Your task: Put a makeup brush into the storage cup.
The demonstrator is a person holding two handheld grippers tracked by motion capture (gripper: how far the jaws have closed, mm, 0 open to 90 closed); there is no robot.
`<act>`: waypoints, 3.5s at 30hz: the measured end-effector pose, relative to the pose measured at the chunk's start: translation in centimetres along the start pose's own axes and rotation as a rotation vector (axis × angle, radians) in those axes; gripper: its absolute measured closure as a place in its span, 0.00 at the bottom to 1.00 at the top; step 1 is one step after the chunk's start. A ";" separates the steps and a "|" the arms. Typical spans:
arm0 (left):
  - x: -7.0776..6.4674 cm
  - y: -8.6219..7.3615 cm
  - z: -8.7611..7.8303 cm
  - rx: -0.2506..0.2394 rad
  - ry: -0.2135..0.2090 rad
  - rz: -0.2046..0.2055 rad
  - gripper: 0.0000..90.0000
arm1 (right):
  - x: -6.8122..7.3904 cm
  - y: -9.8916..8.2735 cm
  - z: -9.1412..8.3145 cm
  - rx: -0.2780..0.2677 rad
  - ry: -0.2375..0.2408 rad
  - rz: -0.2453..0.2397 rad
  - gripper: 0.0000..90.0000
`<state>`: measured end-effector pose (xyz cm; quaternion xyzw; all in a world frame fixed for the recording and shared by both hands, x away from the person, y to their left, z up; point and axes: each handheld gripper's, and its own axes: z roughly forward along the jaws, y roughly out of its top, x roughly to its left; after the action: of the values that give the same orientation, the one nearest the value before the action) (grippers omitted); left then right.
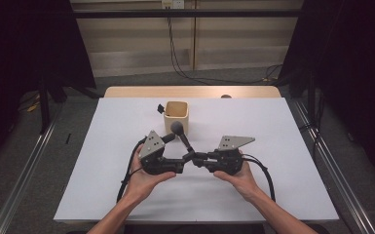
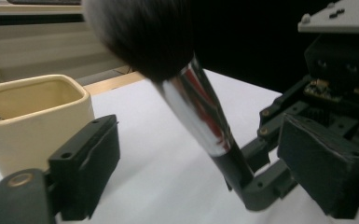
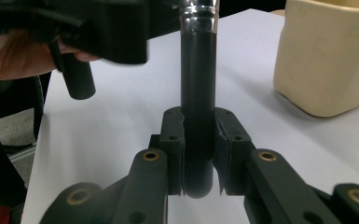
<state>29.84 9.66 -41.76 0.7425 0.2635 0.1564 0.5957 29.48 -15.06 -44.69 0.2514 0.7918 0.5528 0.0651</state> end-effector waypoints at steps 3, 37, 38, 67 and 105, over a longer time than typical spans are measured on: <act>0.2 0.0 0.4 -0.012 0.002 -0.024 0.21 | 0.1 -0.1 0.2 0.002 0.005 -0.003 0.84; 0.7 0.2 0.4 -0.008 -0.093 -0.156 0.74 | 0.2 -0.8 0.6 -0.003 0.012 -0.007 0.84; 0.6 0.3 0.5 -0.006 -0.092 -0.157 0.74 | 0.2 -0.8 0.6 -0.002 0.012 -0.007 0.84; 0.2 0.7 0.3 0.014 -0.107 -0.118 0.79 | 0.0 -0.7 0.3 -0.030 -0.010 0.012 0.60; 1.5 1.0 -1.6 0.053 -0.082 -0.109 0.79 | -0.2 -0.5 -2.0 -0.067 -0.142 0.038 0.04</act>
<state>30.42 11.67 -40.55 0.7482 0.2829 0.0861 0.5939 28.74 -17.00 -44.37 0.3026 0.7615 0.5607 0.1190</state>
